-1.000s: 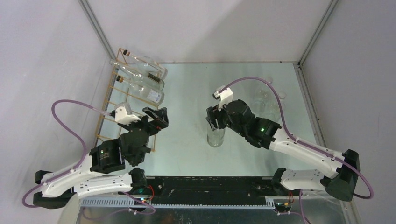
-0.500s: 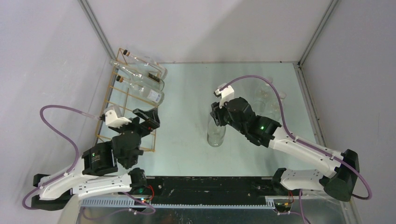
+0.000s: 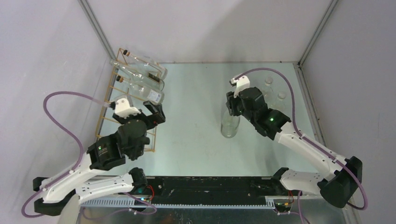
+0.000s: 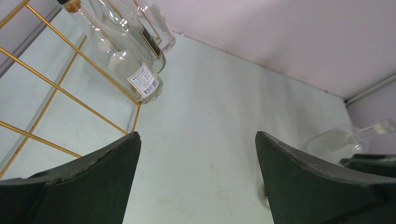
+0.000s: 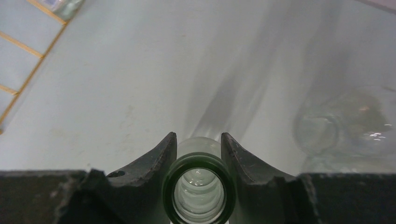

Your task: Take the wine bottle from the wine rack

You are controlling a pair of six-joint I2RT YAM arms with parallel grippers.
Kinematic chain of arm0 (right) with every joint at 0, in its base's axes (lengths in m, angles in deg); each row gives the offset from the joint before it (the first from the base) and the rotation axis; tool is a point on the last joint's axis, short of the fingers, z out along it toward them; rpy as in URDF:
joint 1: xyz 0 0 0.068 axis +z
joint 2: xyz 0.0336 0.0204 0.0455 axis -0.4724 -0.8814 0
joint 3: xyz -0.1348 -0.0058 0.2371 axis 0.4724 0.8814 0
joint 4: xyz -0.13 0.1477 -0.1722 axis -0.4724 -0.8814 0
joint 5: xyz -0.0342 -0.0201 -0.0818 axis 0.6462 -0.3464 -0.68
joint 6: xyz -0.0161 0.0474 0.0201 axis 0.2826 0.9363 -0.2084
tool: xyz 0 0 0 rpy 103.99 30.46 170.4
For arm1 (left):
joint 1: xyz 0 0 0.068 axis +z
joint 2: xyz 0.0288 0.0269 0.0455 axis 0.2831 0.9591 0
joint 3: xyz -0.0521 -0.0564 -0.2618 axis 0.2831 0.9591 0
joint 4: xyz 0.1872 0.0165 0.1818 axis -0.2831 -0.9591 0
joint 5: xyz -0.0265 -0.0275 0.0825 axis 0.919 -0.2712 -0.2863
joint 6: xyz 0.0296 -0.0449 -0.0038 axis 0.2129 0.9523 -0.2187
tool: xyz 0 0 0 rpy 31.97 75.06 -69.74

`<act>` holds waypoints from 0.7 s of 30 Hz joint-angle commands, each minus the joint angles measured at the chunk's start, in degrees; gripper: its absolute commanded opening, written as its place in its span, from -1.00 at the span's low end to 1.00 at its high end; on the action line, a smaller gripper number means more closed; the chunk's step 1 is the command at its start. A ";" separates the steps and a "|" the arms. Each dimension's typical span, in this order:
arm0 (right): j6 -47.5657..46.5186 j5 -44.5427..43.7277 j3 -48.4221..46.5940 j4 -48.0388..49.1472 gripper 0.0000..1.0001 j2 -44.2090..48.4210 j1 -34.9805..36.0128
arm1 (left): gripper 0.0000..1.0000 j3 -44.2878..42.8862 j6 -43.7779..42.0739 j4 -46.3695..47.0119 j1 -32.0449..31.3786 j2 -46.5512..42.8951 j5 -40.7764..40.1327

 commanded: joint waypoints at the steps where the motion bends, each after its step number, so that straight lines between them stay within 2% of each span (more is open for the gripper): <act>1: -4.98 -0.75 -5.27 5.00 -1.00 3.04 -5.68 | 0.99 -1.20 -4.23 1.61 5.22 3.75 12.04; 5: -5.27 3.02 -5.32 4.77 -1.00 3.24 -14.53 | 1.00 0.56 -3.52 1.88 5.79 4.61 15.48; 9: -4.40 5.13 -5.35 5.15 -1.00 2.76 -20.29 | 0.99 2.32 -2.15 1.79 5.92 4.20 17.63; 21: -0.70 3.02 -6.66 4.57 -1.00 0.69 -27.99 | 0.99 3.07 -2.08 0.46 6.91 2.55 17.78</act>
